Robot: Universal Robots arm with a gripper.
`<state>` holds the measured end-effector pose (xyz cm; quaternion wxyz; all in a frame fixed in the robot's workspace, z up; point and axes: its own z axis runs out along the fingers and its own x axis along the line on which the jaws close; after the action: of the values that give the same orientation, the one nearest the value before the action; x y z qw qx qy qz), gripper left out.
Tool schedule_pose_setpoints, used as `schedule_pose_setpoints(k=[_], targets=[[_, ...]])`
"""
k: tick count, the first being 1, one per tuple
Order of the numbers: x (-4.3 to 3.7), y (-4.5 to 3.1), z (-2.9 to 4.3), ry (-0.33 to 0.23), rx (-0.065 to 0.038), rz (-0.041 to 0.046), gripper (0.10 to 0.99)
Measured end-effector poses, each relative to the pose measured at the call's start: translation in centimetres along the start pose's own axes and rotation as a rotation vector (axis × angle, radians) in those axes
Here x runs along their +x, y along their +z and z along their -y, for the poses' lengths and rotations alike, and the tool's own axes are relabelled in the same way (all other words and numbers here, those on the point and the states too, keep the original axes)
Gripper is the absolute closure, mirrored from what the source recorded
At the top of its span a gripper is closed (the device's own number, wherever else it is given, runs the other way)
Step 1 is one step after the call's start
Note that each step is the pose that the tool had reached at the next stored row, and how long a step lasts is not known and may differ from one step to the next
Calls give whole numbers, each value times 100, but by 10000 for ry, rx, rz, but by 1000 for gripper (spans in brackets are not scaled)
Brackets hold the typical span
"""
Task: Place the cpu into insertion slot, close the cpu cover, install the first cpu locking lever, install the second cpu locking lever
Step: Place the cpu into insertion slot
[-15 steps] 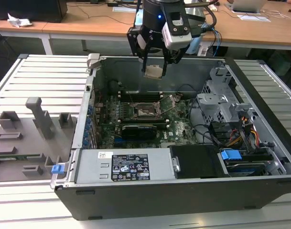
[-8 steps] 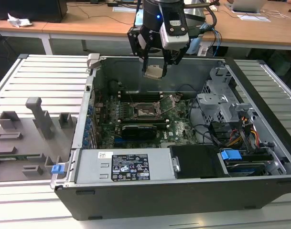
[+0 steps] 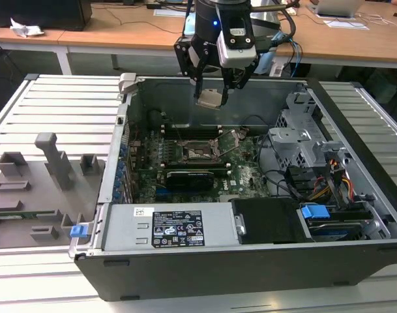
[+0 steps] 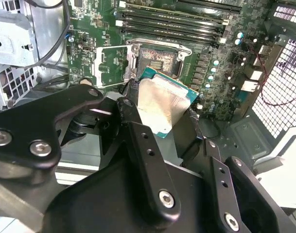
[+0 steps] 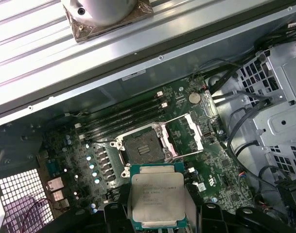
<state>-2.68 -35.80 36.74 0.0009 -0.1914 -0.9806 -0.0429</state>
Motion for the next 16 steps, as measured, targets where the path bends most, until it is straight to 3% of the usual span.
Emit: schedule_pose_setpoints(k=[16], targets=[[0, 1, 0, 517, -4, 47, 561]])
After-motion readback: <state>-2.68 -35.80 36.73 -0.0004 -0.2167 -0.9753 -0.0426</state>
